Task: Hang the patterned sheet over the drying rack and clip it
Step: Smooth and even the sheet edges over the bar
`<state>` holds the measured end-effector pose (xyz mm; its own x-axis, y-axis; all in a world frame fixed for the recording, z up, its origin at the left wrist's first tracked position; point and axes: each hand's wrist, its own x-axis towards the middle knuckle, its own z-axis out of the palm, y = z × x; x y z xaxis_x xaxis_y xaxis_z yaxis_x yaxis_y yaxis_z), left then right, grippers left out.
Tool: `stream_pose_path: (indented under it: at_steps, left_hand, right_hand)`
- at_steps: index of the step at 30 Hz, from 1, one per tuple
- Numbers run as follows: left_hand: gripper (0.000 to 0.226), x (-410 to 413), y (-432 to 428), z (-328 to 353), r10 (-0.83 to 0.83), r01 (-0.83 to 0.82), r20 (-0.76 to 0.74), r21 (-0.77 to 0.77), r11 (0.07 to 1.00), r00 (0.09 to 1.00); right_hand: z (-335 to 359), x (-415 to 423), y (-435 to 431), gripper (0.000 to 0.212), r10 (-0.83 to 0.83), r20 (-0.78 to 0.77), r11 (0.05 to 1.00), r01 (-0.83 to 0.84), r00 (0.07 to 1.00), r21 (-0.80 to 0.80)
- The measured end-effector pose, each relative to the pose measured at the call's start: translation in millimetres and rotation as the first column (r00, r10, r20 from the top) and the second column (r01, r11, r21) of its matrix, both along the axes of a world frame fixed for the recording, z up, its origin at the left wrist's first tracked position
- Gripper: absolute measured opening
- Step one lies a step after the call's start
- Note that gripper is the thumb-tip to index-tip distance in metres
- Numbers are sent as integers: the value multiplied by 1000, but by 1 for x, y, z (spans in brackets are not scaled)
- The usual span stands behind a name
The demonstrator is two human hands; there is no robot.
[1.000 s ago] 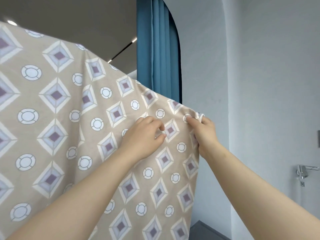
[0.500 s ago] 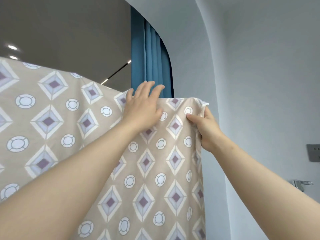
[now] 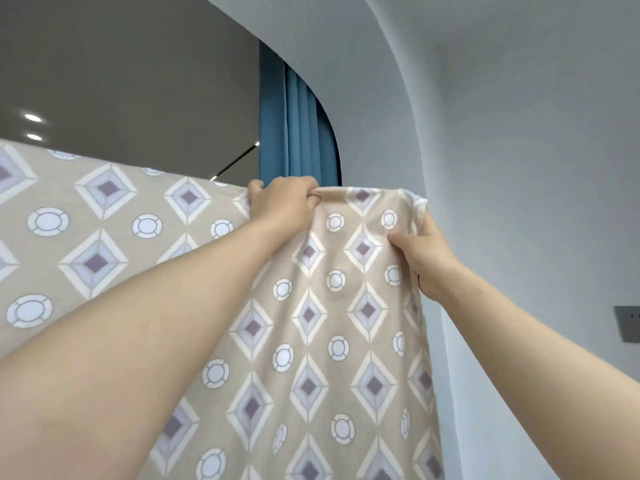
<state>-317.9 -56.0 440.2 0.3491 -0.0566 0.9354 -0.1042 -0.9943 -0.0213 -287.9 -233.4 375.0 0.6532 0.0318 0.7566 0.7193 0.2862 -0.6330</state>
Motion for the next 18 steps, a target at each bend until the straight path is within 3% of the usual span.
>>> stream_pose_path:
  at_steps: [2,7,11,13,15,18]
  left_hand:
    - [21,-3,0,6,17,-19,41,28,999,999]
    - [32,-14,9,23,278,-275,-145,42,961,950]
    - [29,-14,14,18,310,-312,35,101,945,950]
    - [26,-10,14,12,296,-293,-14,101,951,955]
    - [24,-6,15,7,315,-296,-141,136,945,939]
    - [25,-1,16,4,339,-332,-37,137,933,940]
  right_hand:
    - [1,2,-4,48,-21,1,997,21,1000,68]
    - [-1,12,-4,52,-51,-29,996,53,998,76]
    - [-5,18,0,49,-125,-100,978,140,987,156]
    - [-6,20,0,54,-168,-147,961,195,975,195]
    - [-8,22,-1,43,-141,-234,983,163,962,79]
    - [-22,27,-6,36,-127,-373,960,19,919,-279]
